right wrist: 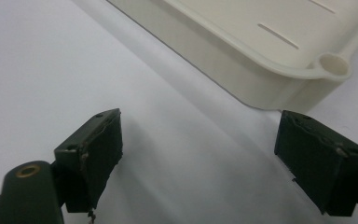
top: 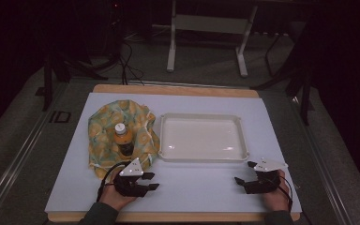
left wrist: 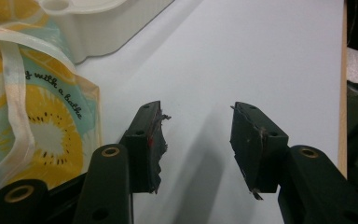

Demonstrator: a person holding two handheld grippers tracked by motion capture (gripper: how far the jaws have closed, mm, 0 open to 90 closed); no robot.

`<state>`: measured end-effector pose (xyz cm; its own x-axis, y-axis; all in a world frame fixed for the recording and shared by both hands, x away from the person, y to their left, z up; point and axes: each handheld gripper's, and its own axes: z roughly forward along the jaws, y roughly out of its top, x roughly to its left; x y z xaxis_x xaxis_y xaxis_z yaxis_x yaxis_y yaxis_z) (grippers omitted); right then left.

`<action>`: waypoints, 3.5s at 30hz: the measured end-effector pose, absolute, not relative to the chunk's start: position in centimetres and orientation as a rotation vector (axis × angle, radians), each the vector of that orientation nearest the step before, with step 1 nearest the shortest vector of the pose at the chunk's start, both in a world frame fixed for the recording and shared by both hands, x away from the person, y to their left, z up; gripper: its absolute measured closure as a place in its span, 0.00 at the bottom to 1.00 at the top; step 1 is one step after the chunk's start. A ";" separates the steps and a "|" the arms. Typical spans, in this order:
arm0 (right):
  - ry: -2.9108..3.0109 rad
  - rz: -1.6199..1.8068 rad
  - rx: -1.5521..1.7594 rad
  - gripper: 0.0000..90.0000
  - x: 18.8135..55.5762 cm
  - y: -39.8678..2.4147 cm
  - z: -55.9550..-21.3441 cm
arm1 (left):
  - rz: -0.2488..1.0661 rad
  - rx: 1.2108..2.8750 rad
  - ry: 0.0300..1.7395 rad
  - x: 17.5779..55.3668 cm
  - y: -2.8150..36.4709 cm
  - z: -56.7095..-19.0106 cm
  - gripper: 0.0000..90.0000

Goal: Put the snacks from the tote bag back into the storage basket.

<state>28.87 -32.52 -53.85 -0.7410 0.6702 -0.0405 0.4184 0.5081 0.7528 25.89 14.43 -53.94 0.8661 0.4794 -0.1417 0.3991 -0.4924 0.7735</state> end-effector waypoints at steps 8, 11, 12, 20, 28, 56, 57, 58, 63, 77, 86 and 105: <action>2.419 1.146 0.915 0.17 28.8 -32.9 -53.7 | 0.134 2.155 0.644 25.8 14.5 -53.8 0.59; 2.414 1.130 0.921 0.17 28.9 -32.9 -53.8 | 0.142 2.169 0.648 25.8 14.4 -53.8 0.59; 2.413 1.126 0.920 0.17 28.8 -32.8 -53.8 | 0.145 2.172 0.651 25.8 14.4 -53.8 0.59; 2.421 1.049 0.897 0.17 28.7 -32.3 -53.9 | 0.149 2.196 0.650 25.7 14.2 -53.3 0.59; 2.424 1.038 0.891 0.17 28.7 -32.2 -53.9 | 0.150 2.210 0.639 25.6 14.1 -52.2 0.58; 2.414 1.103 0.886 0.17 28.6 -32.6 -53.8 | 0.197 2.218 0.607 25.4 14.6 -48.7 0.56; 2.413 1.102 0.888 0.17 28.6 -32.6 -53.8 | 0.195 2.214 0.607 25.4 14.6 -48.6 0.56; 2.412 1.100 0.885 0.17 28.7 -32.6 -53.8 | 0.189 2.210 0.606 25.4 14.8 -48.5 0.56; 2.410 1.103 0.888 0.17 28.7 -32.6 -53.8 | 0.195 2.222 0.601 25.5 14.9 -48.0 0.56; 2.402 1.113 0.887 0.17 28.6 -32.7 -53.8 | 0.194 2.247 0.593 25.5 15.3 -47.4 0.56; 2.402 1.115 0.890 0.17 28.6 -32.7 -53.8 | 0.196 2.271 0.588 25.5 15.6 -46.9 0.56; 2.398 1.124 0.894 0.17 28.6 -32.8 -53.8 | 0.232 2.307 0.585 25.9 16.5 -45.0 0.56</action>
